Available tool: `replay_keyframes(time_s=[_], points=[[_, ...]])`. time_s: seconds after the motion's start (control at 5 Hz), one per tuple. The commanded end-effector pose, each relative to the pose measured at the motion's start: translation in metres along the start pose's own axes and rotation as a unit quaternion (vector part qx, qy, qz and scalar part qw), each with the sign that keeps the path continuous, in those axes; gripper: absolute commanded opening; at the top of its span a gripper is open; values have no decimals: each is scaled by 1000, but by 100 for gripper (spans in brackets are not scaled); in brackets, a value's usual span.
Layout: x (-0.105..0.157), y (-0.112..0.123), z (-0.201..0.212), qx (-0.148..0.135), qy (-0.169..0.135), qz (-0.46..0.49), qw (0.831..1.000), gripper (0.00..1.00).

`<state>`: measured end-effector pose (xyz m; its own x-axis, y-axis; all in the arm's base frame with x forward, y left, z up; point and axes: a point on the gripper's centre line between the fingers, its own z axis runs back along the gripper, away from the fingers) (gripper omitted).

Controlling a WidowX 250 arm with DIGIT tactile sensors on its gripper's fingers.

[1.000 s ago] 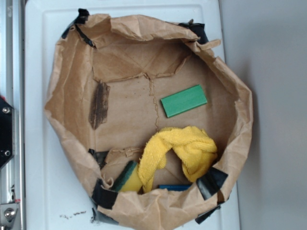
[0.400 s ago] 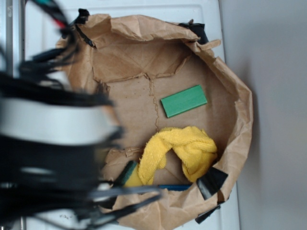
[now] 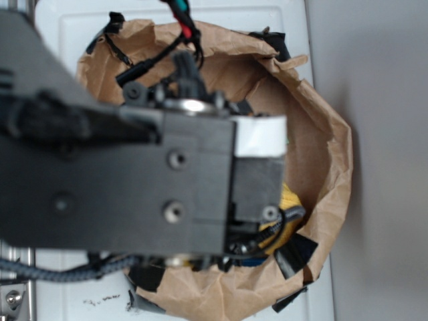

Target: Grab the wood chip.

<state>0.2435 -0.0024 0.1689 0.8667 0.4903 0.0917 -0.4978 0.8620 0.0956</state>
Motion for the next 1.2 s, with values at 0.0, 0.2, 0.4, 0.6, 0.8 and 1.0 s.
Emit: replay_keyframes(time_s=[0.0,0.2,0.4,0.6,0.8,1.0], points=[[10,6,15,-19,-23,13,999,100],[6,15,-19,-9,-18,92,996,100],[4,20,-46,7,-44,163,986,100],[5,27,-63,41,-51,224,972,100],[5,27,-63,41,-51,224,972,100],[5,27,-63,41,-51,224,972,100]])
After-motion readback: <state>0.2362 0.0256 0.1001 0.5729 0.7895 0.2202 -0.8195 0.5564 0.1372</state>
